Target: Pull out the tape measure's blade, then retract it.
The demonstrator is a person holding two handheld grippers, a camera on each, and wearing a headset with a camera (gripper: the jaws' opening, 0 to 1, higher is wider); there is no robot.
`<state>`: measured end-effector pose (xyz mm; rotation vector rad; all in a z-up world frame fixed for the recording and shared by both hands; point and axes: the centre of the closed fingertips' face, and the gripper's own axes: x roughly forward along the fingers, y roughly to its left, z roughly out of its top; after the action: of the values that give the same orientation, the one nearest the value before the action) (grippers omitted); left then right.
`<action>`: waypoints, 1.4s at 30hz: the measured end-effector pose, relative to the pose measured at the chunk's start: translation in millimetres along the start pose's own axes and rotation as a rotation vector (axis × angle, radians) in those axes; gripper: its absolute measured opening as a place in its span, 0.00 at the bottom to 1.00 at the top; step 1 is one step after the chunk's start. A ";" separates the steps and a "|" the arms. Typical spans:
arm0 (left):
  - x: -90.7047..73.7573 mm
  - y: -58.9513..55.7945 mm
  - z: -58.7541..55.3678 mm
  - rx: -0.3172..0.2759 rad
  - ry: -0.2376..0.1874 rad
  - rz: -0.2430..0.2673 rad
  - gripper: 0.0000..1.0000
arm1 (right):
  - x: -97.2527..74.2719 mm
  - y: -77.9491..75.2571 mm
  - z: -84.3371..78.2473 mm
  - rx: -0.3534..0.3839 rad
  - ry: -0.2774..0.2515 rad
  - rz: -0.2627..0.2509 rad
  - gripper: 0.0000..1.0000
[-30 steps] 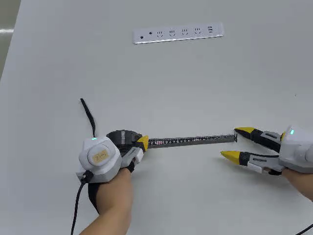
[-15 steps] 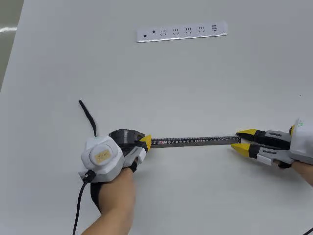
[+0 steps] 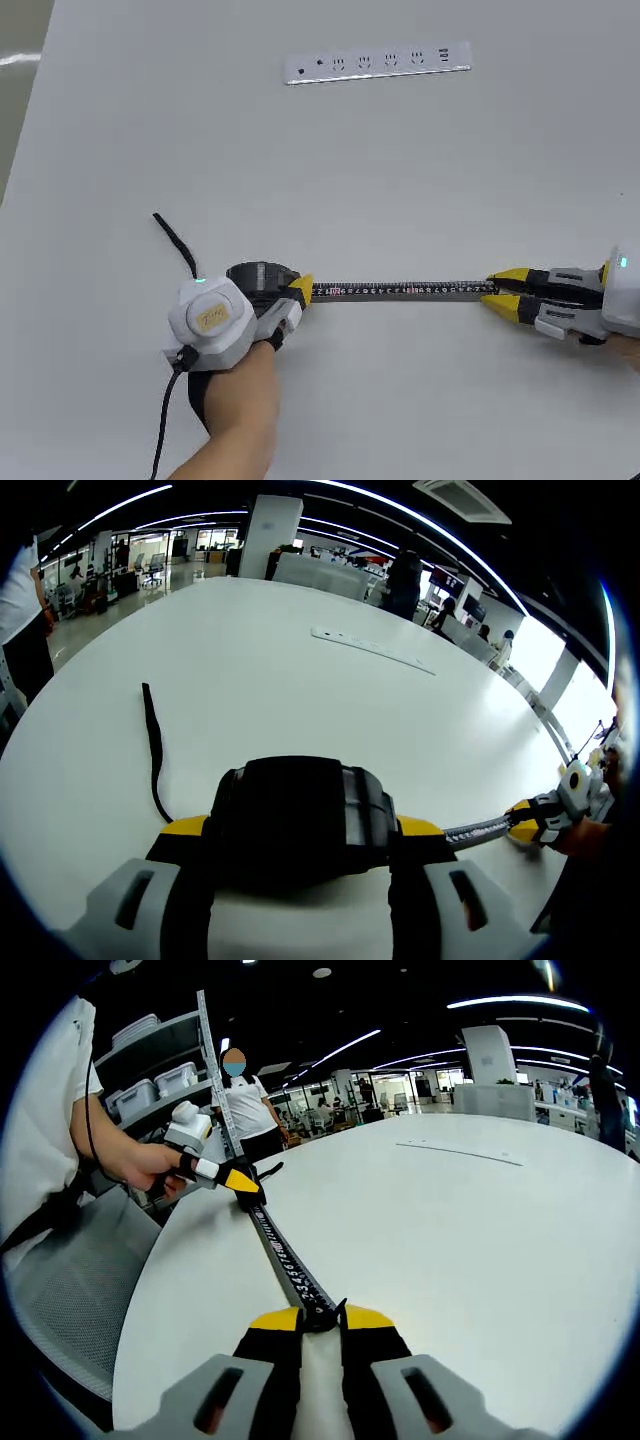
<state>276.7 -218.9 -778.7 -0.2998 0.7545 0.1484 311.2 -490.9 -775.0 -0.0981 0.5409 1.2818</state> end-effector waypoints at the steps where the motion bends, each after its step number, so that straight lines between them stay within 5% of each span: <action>1: 0.0 -0.1 0.0 0.000 -0.001 0.000 0.69 | -0.3 0.0 0.1 -0.004 -0.001 -0.004 0.13; 12: -0.1 0.4 0.2 -0.017 0.013 0.002 0.67 | -3.6 1.5 -2.3 -0.035 -0.021 -0.041 0.12; 26: -0.7 0.7 -0.9 -0.019 0.013 -0.006 0.66 | 25.6 12.5 4.4 -0.087 -0.014 0.002 0.12; 42: -0.2 1.1 -1.2 -0.010 0.019 -0.008 0.66 | 38.3 24.6 11.7 -0.102 -0.023 0.039 0.11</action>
<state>275.6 -218.2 -779.7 -0.3139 0.7715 0.1418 299.1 -445.6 -775.9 -0.1581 0.4600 1.3469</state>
